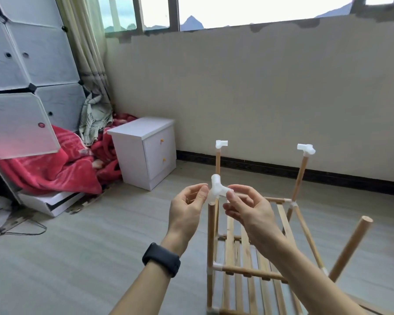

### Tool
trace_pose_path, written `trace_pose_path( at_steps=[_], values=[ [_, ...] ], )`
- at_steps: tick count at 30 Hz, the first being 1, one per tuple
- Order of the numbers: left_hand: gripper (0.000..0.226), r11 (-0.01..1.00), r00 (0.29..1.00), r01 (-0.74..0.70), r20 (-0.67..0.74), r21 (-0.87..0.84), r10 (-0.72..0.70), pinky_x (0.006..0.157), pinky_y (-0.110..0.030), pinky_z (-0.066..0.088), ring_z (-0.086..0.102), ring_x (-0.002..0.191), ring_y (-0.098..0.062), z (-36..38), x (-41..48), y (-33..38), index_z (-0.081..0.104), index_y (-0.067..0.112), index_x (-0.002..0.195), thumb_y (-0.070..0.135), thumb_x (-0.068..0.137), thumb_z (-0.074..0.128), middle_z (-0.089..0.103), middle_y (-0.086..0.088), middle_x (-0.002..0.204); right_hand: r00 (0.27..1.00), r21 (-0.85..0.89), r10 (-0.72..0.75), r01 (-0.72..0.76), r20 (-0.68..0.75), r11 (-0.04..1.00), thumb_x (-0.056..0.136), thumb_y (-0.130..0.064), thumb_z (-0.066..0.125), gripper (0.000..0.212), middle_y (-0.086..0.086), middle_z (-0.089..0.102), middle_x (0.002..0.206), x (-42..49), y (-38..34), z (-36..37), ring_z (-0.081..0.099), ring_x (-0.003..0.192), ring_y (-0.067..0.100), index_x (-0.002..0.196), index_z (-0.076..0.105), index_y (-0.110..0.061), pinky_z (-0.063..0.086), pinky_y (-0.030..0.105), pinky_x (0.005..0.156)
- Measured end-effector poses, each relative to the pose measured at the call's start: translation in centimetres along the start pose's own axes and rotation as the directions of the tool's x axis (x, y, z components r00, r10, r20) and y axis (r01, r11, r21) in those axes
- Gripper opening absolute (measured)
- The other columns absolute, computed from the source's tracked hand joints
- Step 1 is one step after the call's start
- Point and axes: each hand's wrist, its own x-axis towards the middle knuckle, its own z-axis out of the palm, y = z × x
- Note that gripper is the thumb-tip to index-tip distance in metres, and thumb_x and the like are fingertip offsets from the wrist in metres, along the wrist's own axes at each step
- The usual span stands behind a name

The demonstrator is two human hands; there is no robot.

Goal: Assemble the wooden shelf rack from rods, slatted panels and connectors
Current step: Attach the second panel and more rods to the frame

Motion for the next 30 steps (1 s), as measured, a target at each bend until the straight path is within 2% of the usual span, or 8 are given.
trace_pose_path(
  at_steps=[7, 10, 13, 16, 19, 22, 27, 30],
  values=[
    [0.028, 0.995, 0.995, 0.090, 0.027, 0.039, -0.091, 0.085, -0.031, 0.050, 0.065, 0.094, 0.007, 0.0, 0.0, -1.2, 0.076, 0.036, 0.095, 0.049, 0.101, 0.051, 0.074, 0.022, 0.097, 0.993, -0.189, -0.119, 0.112, -0.023, 0.976, 0.093, -0.027, 0.071, 0.021, -0.007, 0.074, 0.096, 0.0, 0.5, 0.2, 0.075, 0.086, 0.020, 0.113, 0.069, -0.021, 0.060, 0.024, 0.071],
    [0.032, 0.994, 0.995, 0.099, 0.031, 0.036, -0.100, 0.085, -0.032, 0.051, 0.065, 0.094, 0.005, 0.2, 0.1, -1.2, 0.078, 0.042, 0.089, 0.055, 0.099, 0.050, 0.074, 0.021, 0.098, 0.990, -0.210, -0.135, 0.125, -0.029, 0.970, 0.092, -0.029, 0.072, 0.020, -0.006, 0.073, 0.096, -0.1, 0.6, 0.4, 0.074, 0.085, 0.019, 0.110, 0.069, -0.023, 0.060, 0.024, 0.070],
    [0.033, 0.995, 0.991, 0.094, 0.091, 0.030, -0.096, 0.080, -0.025, 0.048, 0.066, 0.093, 0.006, 0.4, -0.2, -0.7, 0.077, 0.050, 0.088, 0.068, 0.091, 0.050, 0.075, 0.019, 0.096, 0.989, -0.211, -0.140, 0.128, -0.045, 0.969, 0.092, -0.030, 0.072, 0.018, -0.003, 0.073, 0.095, -0.1, 0.6, 0.4, 0.074, 0.084, 0.019, 0.108, 0.068, -0.024, 0.059, 0.024, 0.069],
    [0.043, 0.995, 0.991, 0.100, 0.087, 0.021, -0.102, 0.074, -0.017, 0.046, 0.066, 0.087, 0.008, 0.6, 0.0, -0.4, 0.079, 0.042, 0.083, 0.077, 0.080, 0.054, 0.076, 0.017, 0.090, 0.988, -0.205, -0.145, 0.131, -0.054, 0.970, 0.090, -0.033, 0.072, 0.022, -0.001, 0.073, 0.094, -0.2, 0.7, 0.6, 0.075, 0.083, 0.020, 0.108, 0.068, -0.022, 0.059, 0.024, 0.069],
    [0.053, 0.993, 0.992, 0.120, 0.051, -0.020, -0.119, 0.073, -0.020, 0.048, 0.068, 0.087, 0.001, 0.7, 0.2, -0.5, 0.078, 0.030, 0.086, 0.078, 0.073, 0.060, 0.076, 0.013, 0.089, 0.987, -0.208, -0.157, 0.146, -0.039, 0.967, 0.089, -0.032, 0.072, 0.026, -0.004, 0.073, 0.094, -0.2, 0.8, 0.8, 0.075, 0.082, 0.021, 0.111, 0.067, -0.018, 0.060, 0.025, 0.069],
    [0.051, 0.989, 0.989, 0.139, 0.060, -0.053, -0.136, 0.075, -0.025, 0.050, 0.069, 0.091, -0.011, 0.8, 0.2, -0.6, 0.078, 0.027, 0.088, 0.073, 0.075, 0.062, 0.075, 0.008, 0.089, 0.985, -0.212, -0.168, 0.156, -0.041, 0.965, 0.089, -0.029, 0.072, 0.026, -0.006, 0.073, 0.094, -0.1, 0.9, 0.8, 0.075, 0.081, 0.020, 0.111, 0.067, -0.017, 0.060, 0.024, 0.068],
    [0.042, 0.978, 0.979, 0.191, 0.086, -0.084, -0.184, 0.081, -0.030, 0.049, 0.069, 0.086, 0.000, 0.2, 0.2, -0.7, 0.080, 0.025, 0.088, 0.063, 0.080, 0.064, 0.077, 0.008, 0.089, 0.985, -0.247, -0.170, 0.157, -0.032, 0.956, 0.086, -0.029, 0.074, 0.027, 0.004, 0.072, 0.093, -0.1, 1.1, 0.9, 0.075, 0.080, 0.021, 0.109, 0.069, -0.017, 0.060, 0.026, 0.068],
    [0.042, 0.968, 0.968, 0.233, 0.119, -0.091, -0.222, 0.088, -0.034, 0.051, 0.069, 0.088, -0.001, 0.1, 0.1, -0.9, 0.079, 0.024, 0.092, 0.062, 0.082, 0.064, 0.077, 0.008, 0.092, 0.987, -0.246, -0.158, 0.147, -0.027, 0.958, 0.090, -0.026, 0.072, 0.022, 0.005, 0.071, 0.096, 0.2, 1.2, 1.0, 0.075, 0.080, 0.021, 0.109, 0.068, -0.017, 0.059, 0.024, 0.067]
  ],
)
